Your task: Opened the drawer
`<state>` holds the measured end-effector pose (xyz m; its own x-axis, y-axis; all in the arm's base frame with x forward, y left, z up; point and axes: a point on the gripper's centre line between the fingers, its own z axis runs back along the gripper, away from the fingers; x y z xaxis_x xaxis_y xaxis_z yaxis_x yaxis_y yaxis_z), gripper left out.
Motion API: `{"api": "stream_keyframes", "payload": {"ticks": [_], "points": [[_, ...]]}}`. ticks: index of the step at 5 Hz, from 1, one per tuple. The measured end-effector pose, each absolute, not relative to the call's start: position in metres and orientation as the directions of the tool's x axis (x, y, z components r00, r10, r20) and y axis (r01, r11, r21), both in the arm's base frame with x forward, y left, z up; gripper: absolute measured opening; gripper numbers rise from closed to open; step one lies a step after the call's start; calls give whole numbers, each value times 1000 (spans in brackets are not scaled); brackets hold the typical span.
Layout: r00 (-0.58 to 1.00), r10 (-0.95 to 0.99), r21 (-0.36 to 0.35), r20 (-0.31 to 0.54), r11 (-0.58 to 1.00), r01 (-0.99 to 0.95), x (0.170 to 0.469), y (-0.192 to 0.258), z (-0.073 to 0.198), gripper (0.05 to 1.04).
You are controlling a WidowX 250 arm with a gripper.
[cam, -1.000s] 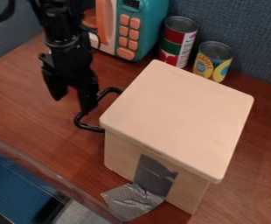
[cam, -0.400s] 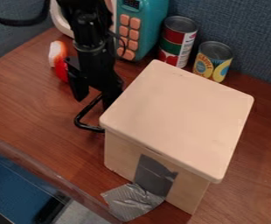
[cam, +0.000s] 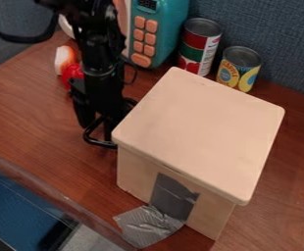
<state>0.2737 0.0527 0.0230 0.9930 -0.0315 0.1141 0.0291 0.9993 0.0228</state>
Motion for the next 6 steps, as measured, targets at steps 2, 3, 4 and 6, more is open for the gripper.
{"api": "stream_keyframes", "payload": {"ticks": [2, 3, 4, 6], "points": [[995, -18, 37, 93, 999, 15, 264, 66, 19, 172], [996, 23, 30, 90, 999, -26, 260, 85, 21, 134], [995, 30, 52, 93, 998, -35, 263, 103, 23, 129], [994, 70, 61, 82, 995, -75, 261, 131, 17, 129]]}}
